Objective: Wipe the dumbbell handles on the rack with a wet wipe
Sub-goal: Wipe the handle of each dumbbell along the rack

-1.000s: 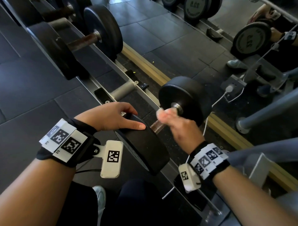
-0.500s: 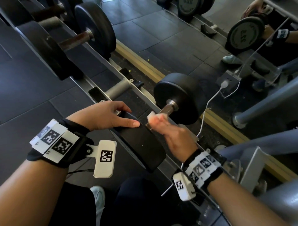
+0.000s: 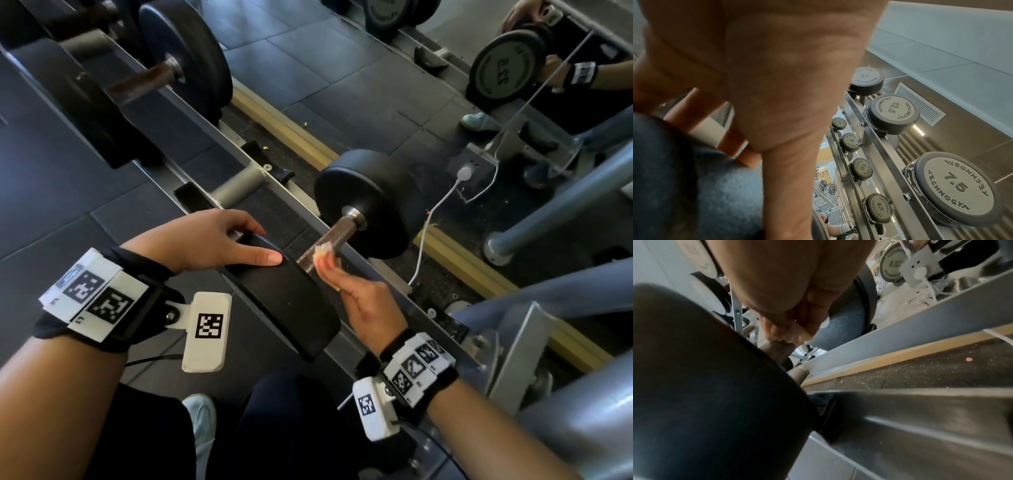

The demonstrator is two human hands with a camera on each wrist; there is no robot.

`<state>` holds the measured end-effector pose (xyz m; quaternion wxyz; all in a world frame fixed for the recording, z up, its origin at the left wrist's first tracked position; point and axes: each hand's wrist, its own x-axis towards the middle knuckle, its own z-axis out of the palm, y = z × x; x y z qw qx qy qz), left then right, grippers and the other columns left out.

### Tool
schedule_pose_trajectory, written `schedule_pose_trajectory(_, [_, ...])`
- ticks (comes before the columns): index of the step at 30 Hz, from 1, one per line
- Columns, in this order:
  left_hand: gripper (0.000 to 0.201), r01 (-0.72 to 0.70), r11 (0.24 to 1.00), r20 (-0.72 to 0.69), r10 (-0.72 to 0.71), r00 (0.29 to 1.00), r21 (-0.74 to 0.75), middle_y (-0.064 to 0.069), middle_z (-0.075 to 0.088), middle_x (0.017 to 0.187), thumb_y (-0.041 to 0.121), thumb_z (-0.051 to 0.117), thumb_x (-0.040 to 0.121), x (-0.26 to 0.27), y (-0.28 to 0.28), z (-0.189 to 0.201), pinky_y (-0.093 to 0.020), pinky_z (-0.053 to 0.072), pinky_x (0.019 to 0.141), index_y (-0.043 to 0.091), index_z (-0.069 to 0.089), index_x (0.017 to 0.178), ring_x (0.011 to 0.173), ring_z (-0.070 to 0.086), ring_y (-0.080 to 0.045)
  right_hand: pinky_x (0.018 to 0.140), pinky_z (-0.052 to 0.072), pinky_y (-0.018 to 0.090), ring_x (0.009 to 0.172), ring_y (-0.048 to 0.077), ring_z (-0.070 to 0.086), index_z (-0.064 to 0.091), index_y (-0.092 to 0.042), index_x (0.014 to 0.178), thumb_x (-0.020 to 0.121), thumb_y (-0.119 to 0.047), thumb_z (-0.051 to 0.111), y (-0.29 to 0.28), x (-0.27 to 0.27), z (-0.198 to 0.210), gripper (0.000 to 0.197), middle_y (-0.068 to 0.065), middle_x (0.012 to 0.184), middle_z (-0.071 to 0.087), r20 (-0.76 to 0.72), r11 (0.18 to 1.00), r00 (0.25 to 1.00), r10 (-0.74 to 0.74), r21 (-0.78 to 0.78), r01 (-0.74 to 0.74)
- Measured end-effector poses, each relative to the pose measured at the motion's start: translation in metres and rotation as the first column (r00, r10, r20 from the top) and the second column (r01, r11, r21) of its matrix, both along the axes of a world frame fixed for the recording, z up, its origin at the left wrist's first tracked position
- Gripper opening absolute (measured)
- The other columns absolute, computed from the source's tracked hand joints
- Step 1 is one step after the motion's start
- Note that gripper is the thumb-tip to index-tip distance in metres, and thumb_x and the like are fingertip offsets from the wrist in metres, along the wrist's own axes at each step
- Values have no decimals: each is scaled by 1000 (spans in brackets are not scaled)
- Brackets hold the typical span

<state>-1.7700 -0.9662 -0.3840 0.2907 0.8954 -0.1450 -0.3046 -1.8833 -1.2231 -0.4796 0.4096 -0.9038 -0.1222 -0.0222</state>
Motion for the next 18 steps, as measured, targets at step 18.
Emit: schedule_pose_trajectory(18, [84,12,1000,3,-12,1000,-9,9,57,123,81,59,49,0,0,1,-35,42,97,39,57,122,111,55,-14,63,57,19,90,5,65,52,-37,100,98,-16,56,2,21,-2,21,-9,100,62,-241,539,714,-658,511,669])
